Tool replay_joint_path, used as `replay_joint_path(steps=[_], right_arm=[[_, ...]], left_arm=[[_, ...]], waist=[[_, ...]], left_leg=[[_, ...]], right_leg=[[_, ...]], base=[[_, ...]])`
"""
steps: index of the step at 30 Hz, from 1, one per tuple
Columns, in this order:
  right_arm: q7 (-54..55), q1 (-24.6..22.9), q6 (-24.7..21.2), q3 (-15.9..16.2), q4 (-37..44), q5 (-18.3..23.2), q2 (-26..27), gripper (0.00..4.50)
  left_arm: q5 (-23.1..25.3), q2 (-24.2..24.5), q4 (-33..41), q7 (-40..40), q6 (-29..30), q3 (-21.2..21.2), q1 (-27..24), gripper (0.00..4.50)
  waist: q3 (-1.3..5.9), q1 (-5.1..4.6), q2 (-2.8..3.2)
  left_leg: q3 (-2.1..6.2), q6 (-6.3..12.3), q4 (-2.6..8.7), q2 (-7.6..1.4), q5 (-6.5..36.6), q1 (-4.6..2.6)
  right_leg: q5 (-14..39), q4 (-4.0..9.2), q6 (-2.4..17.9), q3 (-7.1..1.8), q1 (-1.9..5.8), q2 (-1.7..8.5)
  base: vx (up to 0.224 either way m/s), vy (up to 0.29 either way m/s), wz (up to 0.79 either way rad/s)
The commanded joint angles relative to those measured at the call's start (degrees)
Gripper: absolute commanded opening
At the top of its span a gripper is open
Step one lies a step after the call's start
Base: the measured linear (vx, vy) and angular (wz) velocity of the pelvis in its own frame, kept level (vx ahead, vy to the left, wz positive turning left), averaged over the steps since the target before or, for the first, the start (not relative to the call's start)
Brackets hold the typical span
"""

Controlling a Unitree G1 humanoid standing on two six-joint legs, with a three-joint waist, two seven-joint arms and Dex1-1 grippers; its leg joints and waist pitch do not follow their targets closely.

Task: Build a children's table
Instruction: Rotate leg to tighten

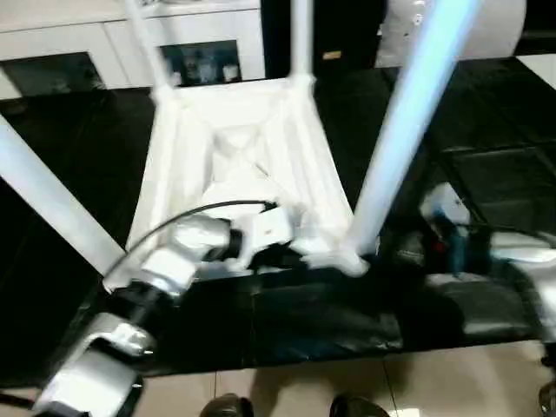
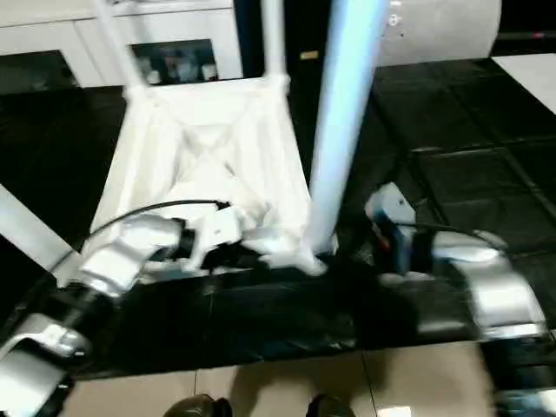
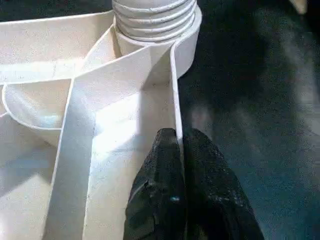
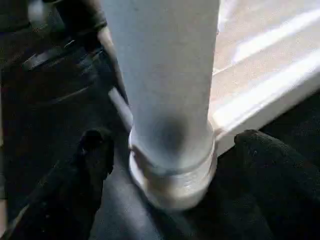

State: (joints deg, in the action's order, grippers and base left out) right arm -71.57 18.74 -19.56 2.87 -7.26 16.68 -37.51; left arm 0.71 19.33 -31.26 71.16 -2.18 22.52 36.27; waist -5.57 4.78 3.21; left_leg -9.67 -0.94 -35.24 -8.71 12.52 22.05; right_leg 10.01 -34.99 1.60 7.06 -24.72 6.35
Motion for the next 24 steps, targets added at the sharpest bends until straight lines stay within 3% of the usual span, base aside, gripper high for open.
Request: replay_joint_path(steps=[1, 5, 7, 9, 13, 19, 23, 24], right_arm=[[-3.6, 0.6, 0.7, 1.5, -0.1, 1.3, -0.5, 3.88], [-6.5, 2.6, 3.4, 3.2, -2.9, 0.7, 0.1, 3.57], [-7.8, 3.2, 3.3, 3.8, -3.7, 1.1, 0.3, 3.43], [-9.4, 3.5, 2.7, 4.3, -3.9, 1.8, 0.2, 3.19], [-12.6, 3.7, 0.4, 5.1, -3.3, 3.3, -0.3, 2.84], [-14.9, 3.6, -1.6, 5.7, -3.4, 4.8, -1.0, 2.30], [-14.7, 2.9, -3.5, 5.2, -2.6, 6.0, -0.5, 2.16], [-13.3, 2.1, -5.9, 4.2, -1.2, 7.5, 0.3, 2.15]], left_arm=[[0.5, -0.1, 0.2, 5.5, -2.1, 4.1, -0.8, 0.00], [0.3, 0.5, 0.7, 9.9, -3.8, 5.3, -0.1, 0.00], [0.3, 0.4, 0.5, 10.3, -4.4, 5.7, 0.3, 0.00], [0.4, 0.4, 0.0, 10.6, -4.9, 5.8, 0.6, 0.00], [0.9, 0.2, -1.3, 11.2, -5.9, 5.5, 1.2, 0.00], [0.9, 0.4, -2.2, 11.0, -5.7, 5.2, 1.3, 0.00], [0.4, 0.3, -2.1, 10.7, -3.8, 4.8, 1.0, 0.00], [0.1, 0.1, -1.6, 10.0, -1.7, 4.4, 0.8, 0.00]], waist=[[5.01, 0.33, -2.04], [4.82, 0.73, -2.02], [4.55, 0.76, -2.28], [4.63, 0.74, -2.15], [4.65, 0.74, -2.29], [4.70, 1.05, -2.63], [4.53, 1.06, -2.57], [4.45, 1.03, -2.61]], left_leg=[[1.08, 12.74, 2.79, -4.28, -1.5, -0.07], [1.07, 9.20, 3.24, -4.82, 2.6, -0.78], [0.94, 8.11, 3.48, -4.87, 4.7, -0.84], [1.11, 7.02, 3.68, -4.93, 5.5, -0.67], [1.17, 6.38, 3.73, -4.90, 6.1, -0.66], [1.07, 6.96, 3.56, -4.79, 4.0, -0.53], [1.08, 6.94, 3.59, -4.80, 4.1, -0.47], [1.12, 6.66, 3.72, -4.87, 4.6, -0.53]], right_leg=[[11.1, 3.89, 12.5, -3.53, 4.39, 3.74], [14.9, 4.28, 12.4, -3.79, 3.80, 3.67], [15.9, 4.47, 12.3, -3.95, 3.72, 3.67], [15.9, 4.37, 12.1, -3.97, 4.02, 3.79], [14.3, 4.27, 12.6, -4.03, 4.19, 3.80], [12.1, 4.02, 13.3, -4.08, 4.38, 3.95], [12.7, 4.11, 13.2, -4.04, 4.32, 3.92], [13.7, 4.22, 13.0, -4.05, 4.37, 3.87]], base=[[0.000, 0.000, 0.00], [0.000, 0.000, 0.00], [0.000, 0.000, 0.00], [0.000, 0.000, 0.00], [0.000, 0.000, 0.00], [0.000, 0.000, 0.00], [0.000, 0.000, 0.00], [0.000, 0.000, 0.00]])
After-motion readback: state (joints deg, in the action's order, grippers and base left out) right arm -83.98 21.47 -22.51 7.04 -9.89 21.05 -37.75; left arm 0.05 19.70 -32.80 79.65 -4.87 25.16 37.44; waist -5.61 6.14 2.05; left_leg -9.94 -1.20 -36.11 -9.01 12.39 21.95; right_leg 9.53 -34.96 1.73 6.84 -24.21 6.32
